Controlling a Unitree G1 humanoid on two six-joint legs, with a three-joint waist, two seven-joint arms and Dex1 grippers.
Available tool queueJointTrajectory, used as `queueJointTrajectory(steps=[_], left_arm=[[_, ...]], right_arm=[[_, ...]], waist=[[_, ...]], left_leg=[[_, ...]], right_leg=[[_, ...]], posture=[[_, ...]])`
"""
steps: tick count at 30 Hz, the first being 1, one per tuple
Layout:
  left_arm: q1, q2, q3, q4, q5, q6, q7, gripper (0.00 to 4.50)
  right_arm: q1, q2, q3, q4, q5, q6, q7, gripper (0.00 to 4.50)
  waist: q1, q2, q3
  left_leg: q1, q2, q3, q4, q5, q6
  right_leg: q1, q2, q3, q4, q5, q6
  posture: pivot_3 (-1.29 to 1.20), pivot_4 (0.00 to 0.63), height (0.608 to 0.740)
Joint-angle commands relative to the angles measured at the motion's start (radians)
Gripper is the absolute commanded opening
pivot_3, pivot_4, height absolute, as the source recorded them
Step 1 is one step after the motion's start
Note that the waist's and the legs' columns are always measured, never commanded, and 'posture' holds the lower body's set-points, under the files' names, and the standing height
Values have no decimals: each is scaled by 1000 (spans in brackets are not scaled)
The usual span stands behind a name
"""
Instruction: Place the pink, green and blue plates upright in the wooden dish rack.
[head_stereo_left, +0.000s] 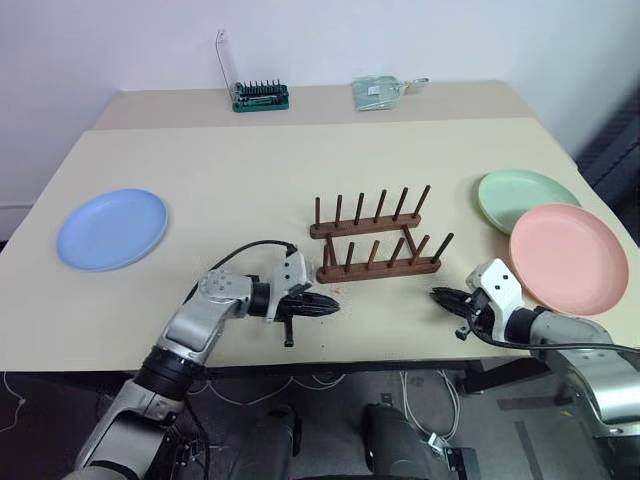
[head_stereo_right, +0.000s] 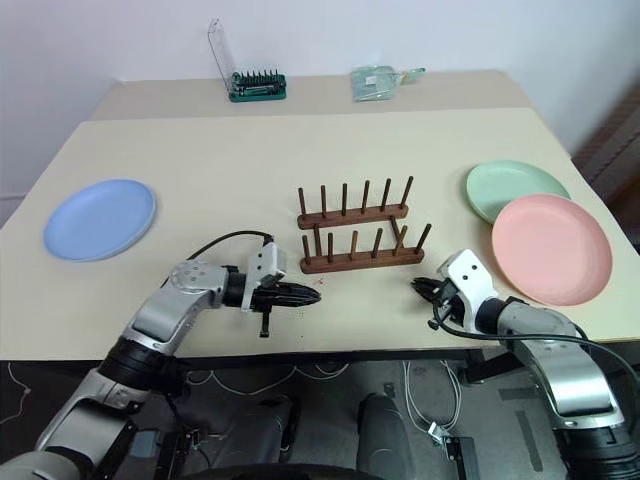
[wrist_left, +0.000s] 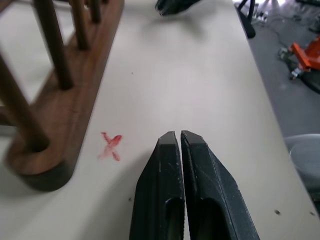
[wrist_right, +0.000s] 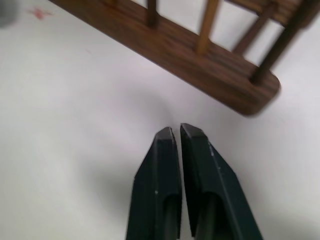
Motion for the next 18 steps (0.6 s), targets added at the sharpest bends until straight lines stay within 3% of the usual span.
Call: queueJointTrajectory(steps=[1, 11, 18], left_arm=[[-22, -39, -10, 59, 94, -47, 142, 127], [-129, -119, 26, 300, 211, -200, 417, 127], [-167, -142, 38, 398, 215, -251, 470, 127]], right_arm=[[-88, 14, 56, 35, -72, -18, -42, 61], [-292, 108, 141, 252, -201, -94, -138, 61], [-387, 145, 148, 393, -246, -171, -167, 61]], waist=[[1, 0, 0], [1, 0, -1], [-1, 0, -1]], left_leg=[[0, 0, 0, 0, 0, 0], [2, -1, 0, 1, 0, 0], [3, -1, 0, 1, 1, -1]], right_leg=[[0, 0, 0, 0, 0, 0], [2, 0, 0, 0, 1, 0], [2, 0, 0, 1, 1, 0]], posture=[[0, 150, 740], [0, 150, 740], [0, 150, 740]])
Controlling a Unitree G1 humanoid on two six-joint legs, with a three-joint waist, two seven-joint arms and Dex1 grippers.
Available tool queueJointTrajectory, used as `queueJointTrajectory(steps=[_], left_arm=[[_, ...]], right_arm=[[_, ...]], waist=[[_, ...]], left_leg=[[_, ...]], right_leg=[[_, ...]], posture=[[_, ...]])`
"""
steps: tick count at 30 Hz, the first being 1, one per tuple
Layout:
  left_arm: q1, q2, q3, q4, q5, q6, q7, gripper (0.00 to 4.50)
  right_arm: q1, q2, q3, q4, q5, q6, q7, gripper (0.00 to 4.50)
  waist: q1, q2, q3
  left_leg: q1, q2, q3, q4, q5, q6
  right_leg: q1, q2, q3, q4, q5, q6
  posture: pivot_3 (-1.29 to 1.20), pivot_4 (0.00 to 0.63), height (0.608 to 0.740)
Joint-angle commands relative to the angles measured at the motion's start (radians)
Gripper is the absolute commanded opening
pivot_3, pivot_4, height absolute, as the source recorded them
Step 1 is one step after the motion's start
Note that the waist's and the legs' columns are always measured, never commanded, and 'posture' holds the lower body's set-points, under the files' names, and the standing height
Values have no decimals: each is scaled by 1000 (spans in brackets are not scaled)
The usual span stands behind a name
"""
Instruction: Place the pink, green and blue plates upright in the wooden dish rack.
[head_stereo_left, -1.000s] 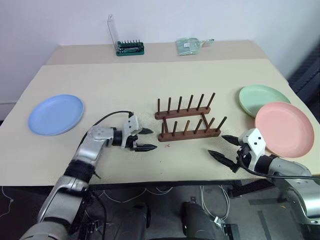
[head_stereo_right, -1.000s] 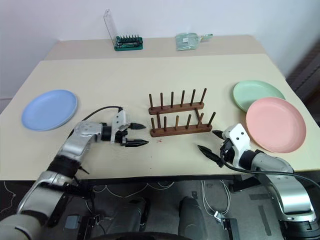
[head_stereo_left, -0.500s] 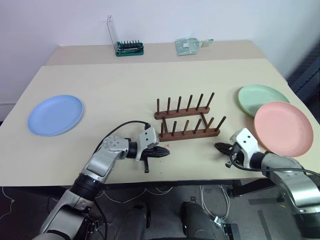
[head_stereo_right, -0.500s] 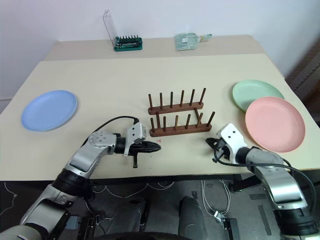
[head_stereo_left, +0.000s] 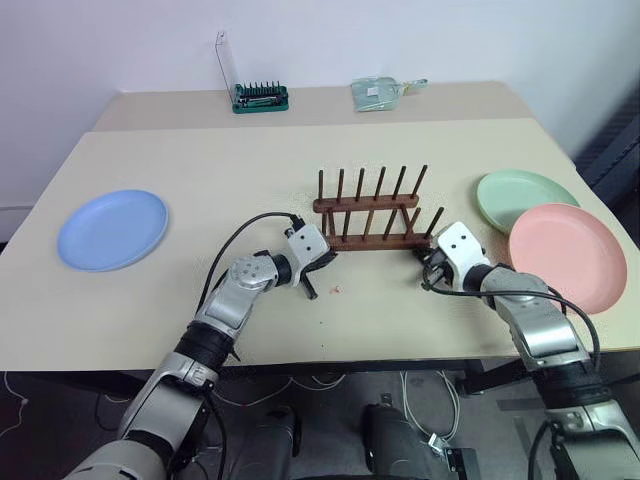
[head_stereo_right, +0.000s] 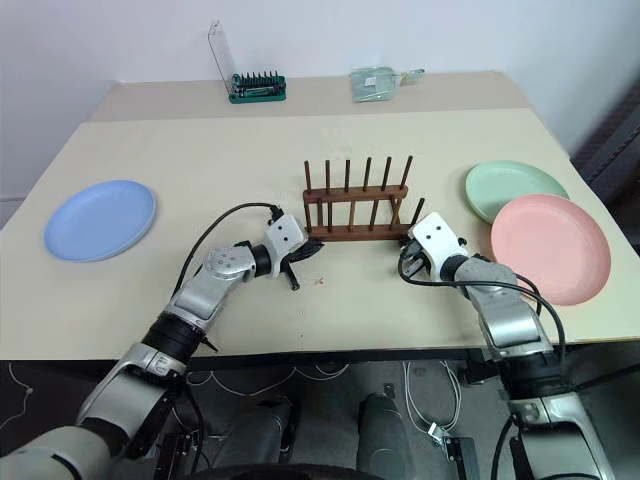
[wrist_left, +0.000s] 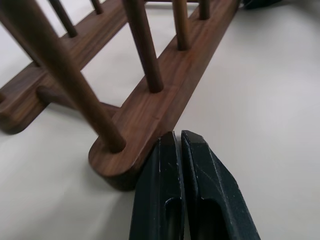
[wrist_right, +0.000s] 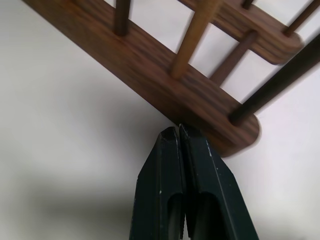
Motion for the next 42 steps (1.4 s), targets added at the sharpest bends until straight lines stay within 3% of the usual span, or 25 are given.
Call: queueJointTrajectory(steps=[1, 5, 8, 11, 13, 16, 19, 24, 33, 36, 42], left_arm=[[-2, 9, 20, 47, 27, -5, 23, 127], [1, 9, 21, 51, 33, -17, 37, 127], [19, 10, 41, -8, -13, -34, 7, 127], [84, -5, 58, -211, -188, -16, -158, 127], [100, -7, 62, -258, -215, 9, -188, 127], [132, 4, 20, -352, -306, 87, -325, 127], [129, 3, -8, -362, -328, 137, -386, 127], [94, -23, -19, -324, -328, 127, -442, 127], [83, -45, -17, -298, -309, 124, -446, 127], [100, -37, -5, -318, -312, 134, -431, 127], [122, -31, 0, -343, -318, 148, -404, 127]], right_arm=[[-25, 9, -6, 30, -21, -40, -12, 61], [-26, 8, -17, 31, -34, -70, -23, 61], [45, -52, -88, -106, 17, -38, 25, 61], [170, -96, -240, -352, 171, 60, 94, 1301], [201, -111, -266, -404, 195, 86, 100, 2281], [346, -188, -430, -515, 177, 164, 95, 3798], [437, -210, -519, -570, 176, 213, 83, 3798], [569, -184, -531, -599, 118, 250, 29, 3798], [539, -155, -448, -402, -15, 170, -107, 3798], [497, -149, -407, -326, -34, 137, -121, 3003], [519, -141, -401, -331, -56, 110, -135, 41]], waist=[[0, 0, 0], [-1, 0, 0], [1, 0, 0], [2, 1, 0], [3, 1, 1], [12, 1, 0], [22, 1, 0], [23, 1, 0], [24, 1, 0], [23, 1, 0], [25, 1, 0]], left_leg=[[0, 0, 0, 0, 0, 0], [0, 0, 0, 0, 0, 0], [0, 0, 0, 0, 0, 0], [-3, 0, -1, -1, 0, 0], [-4, 0, -1, 0, 0, 0], [-4, 0, -1, 0, 0, 0], [-3, 0, 0, 0, -1, 1], [-3, 1, 2, 1, -1, 1], [-3, 1, 3, 0, -1, 1], [-2, 1, 3, 1, -1, 1], [-3, 0, 3, 0, -1, 1]], right_leg=[[0, 0, 0, 0, 0, 0], [0, 0, 0, 0, 0, 0], [0, 0, 0, 0, 0, 0], [-3, 0, 0, 0, 0, 0], [-3, -1, 0, 0, 0, 0], [-2, 0, 0, -1, 0, 0], [-1, 0, 0, -2, -1, 0], [-1, 0, 1, -1, -1, 1], [-2, 0, 1, -2, -1, 1], [-1, 0, 2, -2, -1, 1], [-2, -1, 2, -2, -1, 1]], posture=[[0, 150, 740], [0, 150, 740], [0, 150, 740], [0, 150, 740], [0, 150, 740], [0, 150, 740], [0, 150, 740], [0, 150, 740], [0, 150, 740], [0, 150, 740], [0, 150, 740]])
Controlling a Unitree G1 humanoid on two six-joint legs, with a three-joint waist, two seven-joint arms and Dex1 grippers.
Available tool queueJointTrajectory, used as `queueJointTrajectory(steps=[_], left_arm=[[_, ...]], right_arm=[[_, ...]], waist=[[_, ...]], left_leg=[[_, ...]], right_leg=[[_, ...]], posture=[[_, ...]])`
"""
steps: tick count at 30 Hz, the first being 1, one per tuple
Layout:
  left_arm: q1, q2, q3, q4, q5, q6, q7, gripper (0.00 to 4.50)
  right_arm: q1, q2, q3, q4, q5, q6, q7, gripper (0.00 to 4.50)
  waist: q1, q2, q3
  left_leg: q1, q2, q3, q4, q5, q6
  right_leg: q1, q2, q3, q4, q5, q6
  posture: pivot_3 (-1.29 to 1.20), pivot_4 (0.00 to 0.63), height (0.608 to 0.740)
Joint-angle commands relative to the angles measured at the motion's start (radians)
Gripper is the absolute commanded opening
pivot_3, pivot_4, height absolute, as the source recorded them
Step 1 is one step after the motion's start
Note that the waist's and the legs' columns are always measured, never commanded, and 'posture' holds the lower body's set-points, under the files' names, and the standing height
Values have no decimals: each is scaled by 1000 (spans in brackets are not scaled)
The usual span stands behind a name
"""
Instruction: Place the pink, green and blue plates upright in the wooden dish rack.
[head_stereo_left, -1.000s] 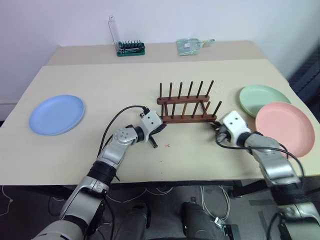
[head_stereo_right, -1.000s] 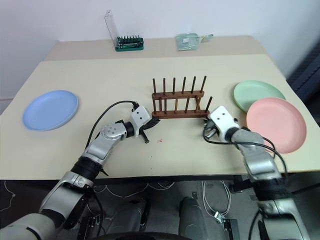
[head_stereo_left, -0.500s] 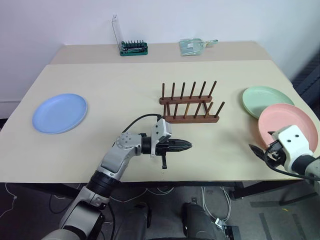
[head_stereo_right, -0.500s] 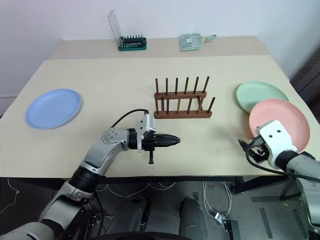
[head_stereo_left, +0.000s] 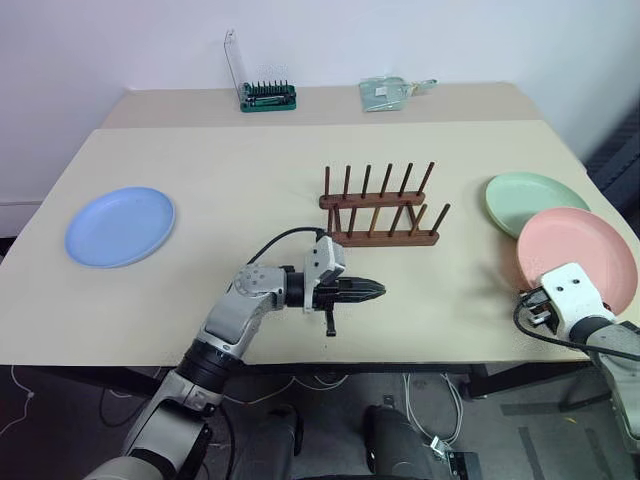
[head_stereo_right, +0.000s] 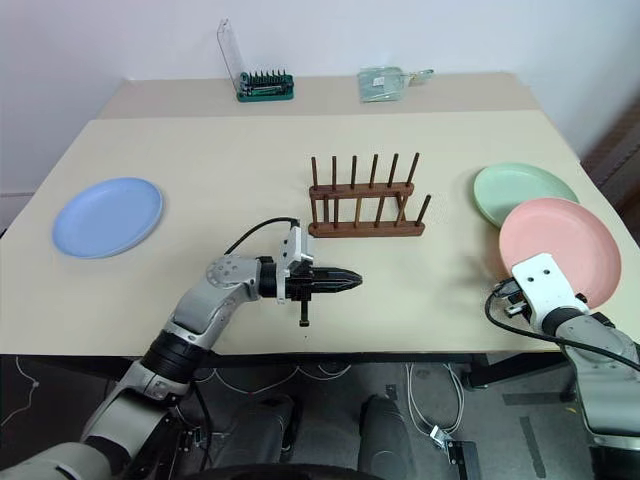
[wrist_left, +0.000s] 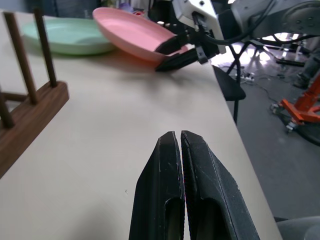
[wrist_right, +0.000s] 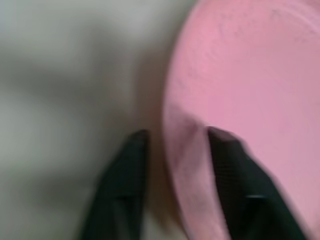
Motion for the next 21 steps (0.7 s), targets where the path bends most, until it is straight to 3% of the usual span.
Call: queueJointTrajectory(steps=[1, 12, 14, 16, 19, 21], left_arm=[[2, -2, 17, -45, -13, 3, 13, 127], [-32, -26, 8, 5, -9, -27, -9, 127], [-39, -29, 9, 21, -1, -42, -12, 127], [-44, -30, 12, 34, 6, -59, -10, 127], [-48, -26, 29, 50, 10, -77, 5, 127], [-47, -23, 42, 55, 9, -80, 17, 127]], right_arm=[[26, 3, -23, -27, -22, -21, -20, 41], [122, -87, -163, -212, -31, -187, 69, 41], [49, -110, -201, -245, 51, -181, 117, 41], [-132, -109, -209, -294, 260, -72, 158, 41], [-410, -63, -152, -320, 582, 115, 182, 41], [-522, -30, -113, -294, 670, 176, 167, 41]], waist=[[0, -1, 0], [-4, 1, 0], [-7, 1, 0], [-13, 0, 0], [-24, 1, 1], [-21, -1, 1]], left_leg=[[0, 0, 0, 1, 0, 0], [1, 0, 1, 0, 0, 0], [1, 0, 1, 0, 0, 0], [1, 1, 1, 1, 0, 0], [1, 2, 2, 0, 0, 0], [0, 3, -1, 0, 0, 0]], right_leg=[[0, 0, 0, 0, 0, 0], [0, 0, 0, 0, -2, 4], [0, 0, 0, 0, -2, 4], [1, 0, 0, 0, -2, 4], [1, 1, 0, 0, -1, 2], [1, 1, -2, 0, 1, -1]], posture=[[0, 150, 740], [0, 150, 740], [0, 150, 740], [0, 150, 740], [0, 150, 740], [0, 150, 740]])
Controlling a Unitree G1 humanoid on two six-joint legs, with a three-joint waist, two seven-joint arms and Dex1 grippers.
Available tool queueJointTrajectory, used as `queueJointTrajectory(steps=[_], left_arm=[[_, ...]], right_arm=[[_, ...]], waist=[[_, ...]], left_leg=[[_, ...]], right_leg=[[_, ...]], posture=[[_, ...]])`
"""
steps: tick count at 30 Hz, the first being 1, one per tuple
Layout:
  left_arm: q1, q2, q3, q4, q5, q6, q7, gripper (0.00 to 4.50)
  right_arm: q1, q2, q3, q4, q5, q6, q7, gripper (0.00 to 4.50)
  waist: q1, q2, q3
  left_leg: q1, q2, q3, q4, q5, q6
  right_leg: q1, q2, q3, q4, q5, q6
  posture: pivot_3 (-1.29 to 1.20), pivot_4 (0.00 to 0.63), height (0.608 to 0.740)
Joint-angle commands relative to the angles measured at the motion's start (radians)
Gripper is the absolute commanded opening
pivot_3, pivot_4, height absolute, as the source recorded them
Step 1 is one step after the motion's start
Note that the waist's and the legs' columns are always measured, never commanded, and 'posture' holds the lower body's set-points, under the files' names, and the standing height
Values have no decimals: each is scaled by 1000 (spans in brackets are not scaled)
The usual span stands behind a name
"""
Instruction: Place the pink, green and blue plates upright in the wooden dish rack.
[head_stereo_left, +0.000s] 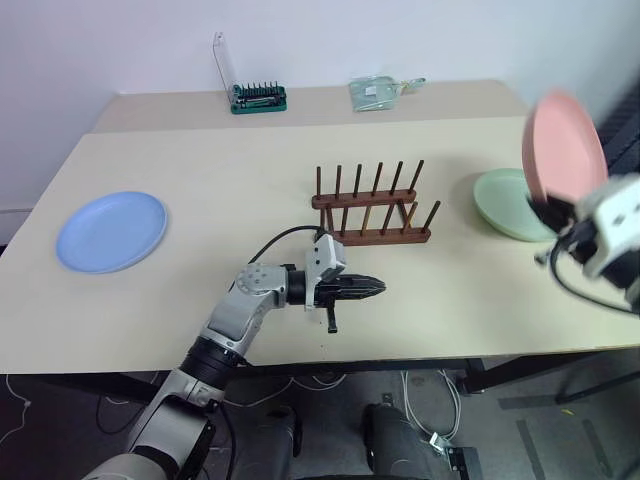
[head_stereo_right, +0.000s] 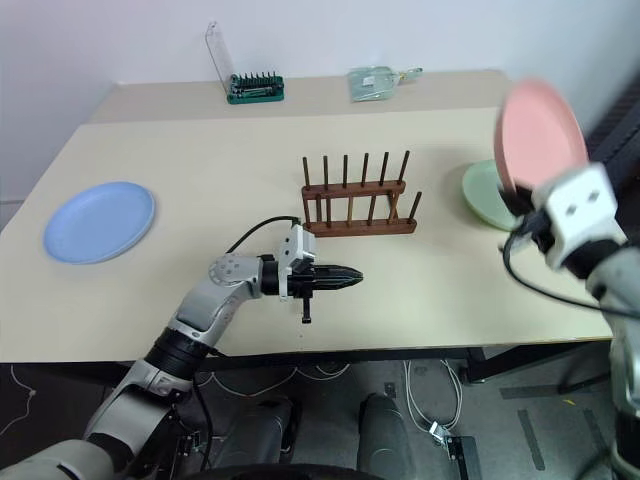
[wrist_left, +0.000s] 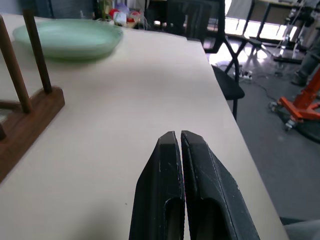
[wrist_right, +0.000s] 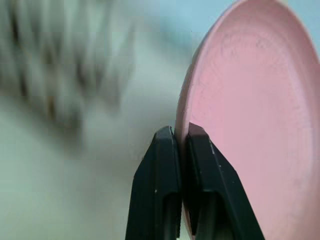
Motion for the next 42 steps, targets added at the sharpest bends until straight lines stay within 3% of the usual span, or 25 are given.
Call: queueJointTrajectory(steps=[1, 6, 11, 17, 32, 35, 40, 42], left_arm=[[-4, 14, 45, -5, -4, -23, 18, 127], [31, 45, 68, -46, -8, -13, 36, 127], [73, 57, 88, -99, -19, 13, 64, 127], [88, 62, 85, -119, -18, 22, 77, 127], [66, 56, 80, -101, -6, 12, 72, 127], [71, 58, 82, -105, -7, 15, 75, 127], [76, 59, 82, -112, -8, 17, 80, 127], [79, 59, 82, -115, -8, 19, 83, 127]], right_arm=[[-151, 62, 51, 16, 209, 125, -27, 41], [-358, 160, 98, 204, 365, 270, -80, 41], [-452, 202, 63, 380, 463, 365, -139, 41], [-487, 207, 36, 470, 523, 399, -151, 41], [-464, 198, 28, 641, 492, 371, -122, 41], [-461, 197, 34, 656, 470, 353, -107, 907], [-457, 169, 34, 634, 357, 217, -99, 3348], [-441, 137, 22, 615, 302, 153, -103, 3348]], waist=[[5, -2, 0], [8, -2, 0], [18, -1, 0], [18, -1, 0], [8, 0, 0], [1, 0, 0], [-3, 0, 0], [-3, 0, 0]], left_leg=[[0, 0, -2, 0, 0, 0], [-2, -3, -3, 1, 0, 0], [-2, -3, -3, 0, 0, 0], [-2, -3, -2, 0, 0, 0], [-2, -3, -2, 0, 0, 0], [-2, -3, -2, 0, 0, 0], [-2, -3, -2, 0, 0, 0], [-2, -3, -2, 0, 0, 0]], right_leg=[[0, 0, -1, 0, 0, 0], [-1, -2, -1, -1, 0, 0], [-2, -1, 0, 0, 0, 0], [-2, -1, 0, 0, 0, 0], [-3, -1, 0, 1, 0, 0], [-3, -1, 0, 1, 0, 0], [-3, -1, 0, 1, 0, 0], [-3, -1, 0, 1, 0, 0]], posture=[[0, 150, 740], [0, 150, 740], [0, 150, 740], [0, 150, 740], [0, 150, 740], [0, 150, 740], [0, 150, 740], [0, 150, 740]])
